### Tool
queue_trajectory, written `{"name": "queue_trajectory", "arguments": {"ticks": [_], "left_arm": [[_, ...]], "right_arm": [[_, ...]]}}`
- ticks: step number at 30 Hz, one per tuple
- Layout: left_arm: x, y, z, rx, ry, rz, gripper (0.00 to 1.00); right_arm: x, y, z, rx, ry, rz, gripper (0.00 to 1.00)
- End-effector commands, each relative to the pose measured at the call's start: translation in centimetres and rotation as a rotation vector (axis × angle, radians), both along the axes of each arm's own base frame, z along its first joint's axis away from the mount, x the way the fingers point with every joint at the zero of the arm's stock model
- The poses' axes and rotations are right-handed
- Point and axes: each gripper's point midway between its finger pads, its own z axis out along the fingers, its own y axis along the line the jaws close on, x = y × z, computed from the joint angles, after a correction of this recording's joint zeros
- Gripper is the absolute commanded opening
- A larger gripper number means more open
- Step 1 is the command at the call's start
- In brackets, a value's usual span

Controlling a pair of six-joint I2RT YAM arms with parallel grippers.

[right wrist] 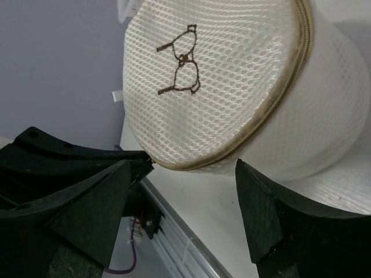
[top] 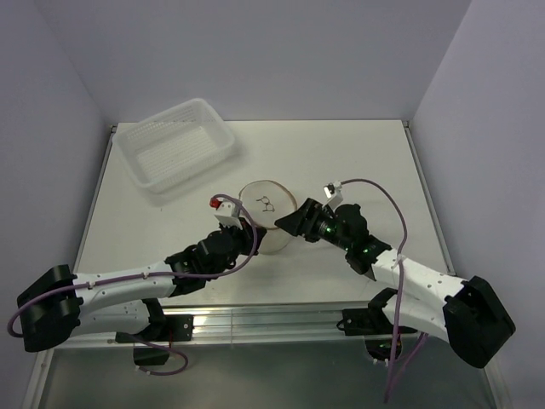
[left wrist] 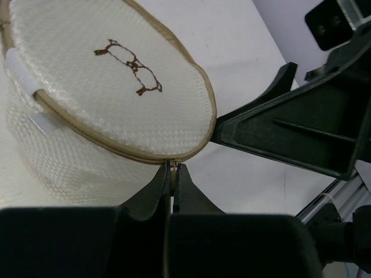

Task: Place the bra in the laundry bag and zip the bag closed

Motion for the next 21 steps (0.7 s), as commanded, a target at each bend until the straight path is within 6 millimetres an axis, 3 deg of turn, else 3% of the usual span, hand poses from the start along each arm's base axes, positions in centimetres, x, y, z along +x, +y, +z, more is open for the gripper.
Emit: {"name": "queue_trajectory", "arguments": {"ticks": [1, 2, 5, 6, 7, 8, 16, 21], "left_arm": [[-0.2, -1.9, 4.3, -0.136, -0.047, -0.039, 0.0], [-0.3, -2.0, 4.2, -0.136, -0.045, -0.043, 0.0], [-0.4, -1.7, 3.9, -0.125, -0.04, -0.04, 0.0], [-0.4, -1.5, 3.8, -0.118, -0.04, -0.037, 0.0], [-0.5, -1.3, 3.8, -0.113, -0.043, -0.035, 0.0], [-0.4, -0.7, 3.5, -0.096, -0.042, -0.021, 0.0], [0.0, 4.8, 1.6, 0.045, -0.072, 0.104, 0.0], [0.8, 8.2, -0.3, 0.143, -0.05, 0.204, 0.0]], "right_arm": [[0.9, 1.5, 3.2, 0.103, -0.054, 0.017, 0.78], [1.1, 1.7, 3.4, 0.126, -0.057, 0.012, 0.77], [2.1, 1.8, 2.9, 0.12, -0.042, -0.022, 0.46], [2.4, 1.8, 2.8, 0.116, -0.045, -0.031, 0.29], [2.8, 1.7, 2.5, 0.106, -0.038, -0.044, 0.21], [3.0, 1.6, 2.5, 0.098, -0.043, -0.049, 0.03], [6.4, -3.3, 2.6, 0.031, -0.082, -0.154, 0.0], [7.8, -4.4, 2.5, -0.005, -0.081, -0.149, 0.0]]}}
